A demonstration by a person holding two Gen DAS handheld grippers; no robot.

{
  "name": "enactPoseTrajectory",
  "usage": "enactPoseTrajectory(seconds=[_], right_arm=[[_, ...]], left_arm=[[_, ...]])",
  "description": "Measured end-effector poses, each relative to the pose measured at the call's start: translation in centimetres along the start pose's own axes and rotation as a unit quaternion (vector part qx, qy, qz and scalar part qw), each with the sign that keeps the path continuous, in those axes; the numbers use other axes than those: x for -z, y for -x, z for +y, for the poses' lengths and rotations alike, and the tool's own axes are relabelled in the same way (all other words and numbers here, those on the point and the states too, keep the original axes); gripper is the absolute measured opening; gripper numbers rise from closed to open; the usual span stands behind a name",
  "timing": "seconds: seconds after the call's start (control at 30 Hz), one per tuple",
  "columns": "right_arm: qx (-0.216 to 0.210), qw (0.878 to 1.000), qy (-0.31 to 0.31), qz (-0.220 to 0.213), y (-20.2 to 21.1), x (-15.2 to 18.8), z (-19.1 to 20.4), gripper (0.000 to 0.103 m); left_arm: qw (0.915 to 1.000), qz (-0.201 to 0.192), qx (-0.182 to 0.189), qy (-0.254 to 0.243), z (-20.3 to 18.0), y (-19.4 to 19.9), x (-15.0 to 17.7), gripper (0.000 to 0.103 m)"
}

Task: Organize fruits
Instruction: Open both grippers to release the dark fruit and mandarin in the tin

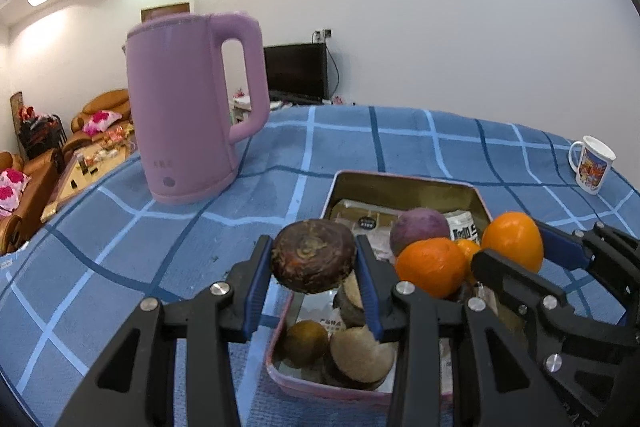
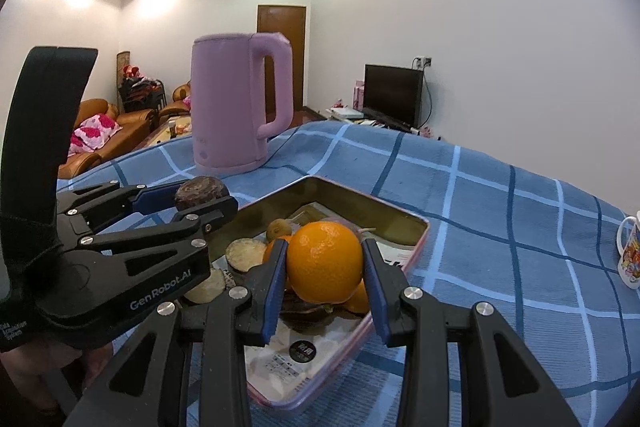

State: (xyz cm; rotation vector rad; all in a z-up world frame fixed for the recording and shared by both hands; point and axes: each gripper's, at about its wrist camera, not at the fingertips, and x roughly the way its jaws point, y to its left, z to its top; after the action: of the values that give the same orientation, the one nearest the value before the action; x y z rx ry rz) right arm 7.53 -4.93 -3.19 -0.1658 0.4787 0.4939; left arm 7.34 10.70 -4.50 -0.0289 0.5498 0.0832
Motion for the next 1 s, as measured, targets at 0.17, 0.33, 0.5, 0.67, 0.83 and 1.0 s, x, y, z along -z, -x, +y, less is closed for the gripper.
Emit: enactPoseTrajectory(seconds=[0.17, 0.33, 0.5, 0.67, 0.83, 1.0], right_arm=[[-0.014, 1.000, 0.008, 0.022, -0.9, -0.1, 0.4, 0.039], [-0.026, 0.999, 0.009, 0.041, -1.5, 0.0, 0.6, 0.039], [-0.027, 0.999, 0.002, 0.047, -1.7, 0.0, 0.2, 0.044], [-0.031, 0.998, -0.028, 0.051, -1.9, 0.1, -0.9, 0.063], [-0.025, 0.998, -0.025, 0.044, -1.5, 0.2, -0.7, 0.065], [-0.008, 0.999, -0.025, 0.025, -0.5, 0.4, -0.7, 0.066]], left_arm=[[0.9998, 0.018, 0.006, -0.003, 0.1, -0.7, 0.1, 0.042], [0.9995, 0.030, 0.008, -0.005, 0.1, -1.0, 0.2, 0.043], [0.9995, 0.030, 0.008, -0.007, 0.1, -1.0, 0.3, 0.044], [0.9997, 0.023, -0.003, 0.006, 0.7, -0.8, 0.3, 0.069], [0.9999, 0.013, -0.005, 0.001, 0.8, -0.2, 0.3, 0.070], [1.0000, -0.002, -0.003, -0.003, 0.5, 0.7, 0.1, 0.075]])
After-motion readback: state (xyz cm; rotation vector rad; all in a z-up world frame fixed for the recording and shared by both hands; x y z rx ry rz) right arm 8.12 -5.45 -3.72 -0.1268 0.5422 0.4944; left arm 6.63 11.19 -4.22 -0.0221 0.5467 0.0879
